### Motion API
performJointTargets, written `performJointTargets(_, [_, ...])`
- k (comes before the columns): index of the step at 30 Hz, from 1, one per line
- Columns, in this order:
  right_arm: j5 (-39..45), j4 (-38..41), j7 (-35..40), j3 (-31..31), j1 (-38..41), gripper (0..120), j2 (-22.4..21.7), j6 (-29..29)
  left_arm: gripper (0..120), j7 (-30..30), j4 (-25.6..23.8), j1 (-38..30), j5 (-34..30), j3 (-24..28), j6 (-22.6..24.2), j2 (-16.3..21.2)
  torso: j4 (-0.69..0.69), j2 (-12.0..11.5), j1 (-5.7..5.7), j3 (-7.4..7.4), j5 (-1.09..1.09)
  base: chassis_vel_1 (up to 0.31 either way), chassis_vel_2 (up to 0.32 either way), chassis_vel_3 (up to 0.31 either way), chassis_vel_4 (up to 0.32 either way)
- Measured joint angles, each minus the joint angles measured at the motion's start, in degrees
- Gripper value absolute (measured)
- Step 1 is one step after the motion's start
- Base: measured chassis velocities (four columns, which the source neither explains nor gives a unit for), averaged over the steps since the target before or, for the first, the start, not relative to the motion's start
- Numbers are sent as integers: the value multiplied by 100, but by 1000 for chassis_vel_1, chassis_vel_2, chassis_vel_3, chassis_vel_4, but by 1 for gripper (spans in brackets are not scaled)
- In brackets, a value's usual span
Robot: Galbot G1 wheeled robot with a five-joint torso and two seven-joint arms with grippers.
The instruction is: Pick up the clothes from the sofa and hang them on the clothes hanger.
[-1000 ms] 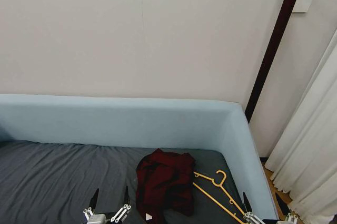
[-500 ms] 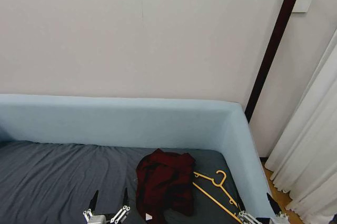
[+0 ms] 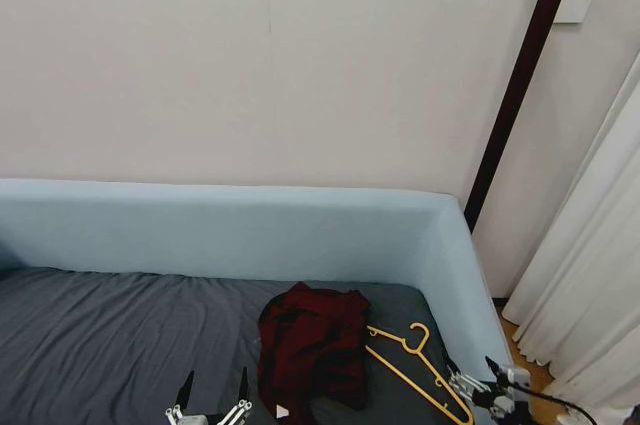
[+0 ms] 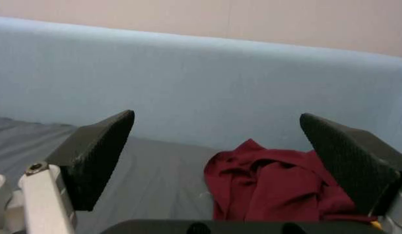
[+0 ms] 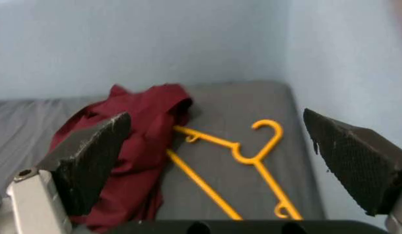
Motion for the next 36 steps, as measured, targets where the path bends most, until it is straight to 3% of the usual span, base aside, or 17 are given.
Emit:
performJointTargets(5, [86, -176, 52, -702, 571, 100, -220, -286, 100, -3, 54, -3, -1, -5, -5, -32, -2, 0, 0, 0, -1, 0, 0, 0, 0])
performJointTargets(7, [200, -410, 131, -1348, 1132, 100, -254, -474, 100, -4, 83, -5, 5, -4, -7, -66, -3, 0, 0, 0, -1, 0, 0, 0, 0])
performJointTargets(15, [358, -1270, 240, -2643, 2557, 100, 42, -700, 100, -7, 100, 87, 30, -52, 21, -137, -1, 0, 0, 0, -2, 0, 0, 0, 0])
performJointTargets(24, [278, -2129, 252, -3842, 3512, 100, 879, -970, 100, -23, 75, 223, 66, -149, 21, -198, -2, 1, 0, 0, -2, 0, 0, 0, 0])
performJointTargets(36, [-114, -4183, 6, -4370, 4801, 100, 1911, -807, 100, -101, 30, 388, 129, -223, -46, -344, -2, 0, 0, 0, -4, 0, 0, 0, 0])
